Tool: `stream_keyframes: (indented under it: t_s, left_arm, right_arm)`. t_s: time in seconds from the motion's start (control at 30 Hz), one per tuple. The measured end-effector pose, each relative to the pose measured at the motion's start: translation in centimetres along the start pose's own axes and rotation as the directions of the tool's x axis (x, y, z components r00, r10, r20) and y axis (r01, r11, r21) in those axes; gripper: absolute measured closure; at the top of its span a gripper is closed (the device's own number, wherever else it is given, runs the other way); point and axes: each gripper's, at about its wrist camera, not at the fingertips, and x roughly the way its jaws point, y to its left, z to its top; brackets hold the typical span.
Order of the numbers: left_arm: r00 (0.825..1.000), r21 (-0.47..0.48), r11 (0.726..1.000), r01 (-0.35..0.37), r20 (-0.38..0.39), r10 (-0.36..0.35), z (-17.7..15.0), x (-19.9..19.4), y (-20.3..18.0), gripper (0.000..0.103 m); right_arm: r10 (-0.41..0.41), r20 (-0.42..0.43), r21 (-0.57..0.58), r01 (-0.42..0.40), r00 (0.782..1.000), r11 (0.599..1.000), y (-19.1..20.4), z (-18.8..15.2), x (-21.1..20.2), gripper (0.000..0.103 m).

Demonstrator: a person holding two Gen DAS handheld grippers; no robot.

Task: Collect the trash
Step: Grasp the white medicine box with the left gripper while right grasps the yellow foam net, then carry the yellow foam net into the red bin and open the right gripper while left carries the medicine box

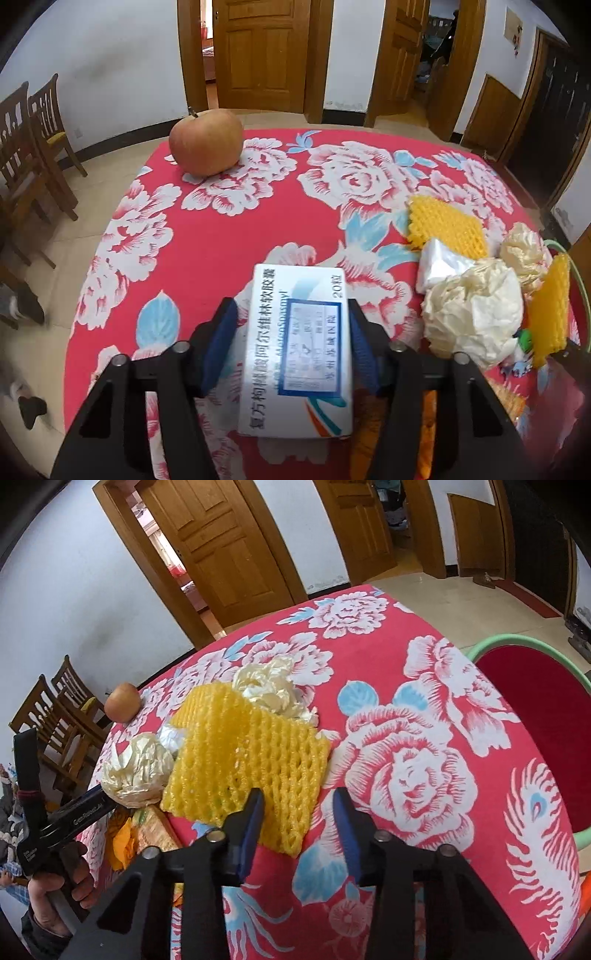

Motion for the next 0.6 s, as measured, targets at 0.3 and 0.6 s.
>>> stream_keyframes:
  t_s: [0.3,0.6]
  left_arm:
    - [1.0,0.006,1.0,0.018,0.019,-0.018,-0.3,-0.3,0.1,0.053]
    - [0.998,-0.002,0.999,0.037,0.043,-0.037,-0.3,-1.6,0.0,0.053]
  right_arm:
    - [0.028,0.015,-0.056,-0.027,1.0,0.998,0.6,-0.6,0.0,0.091]
    - [0.04,0.046,-0.081,-0.036,0.998,0.996,0.8,-1.2,-2.2,0.092]
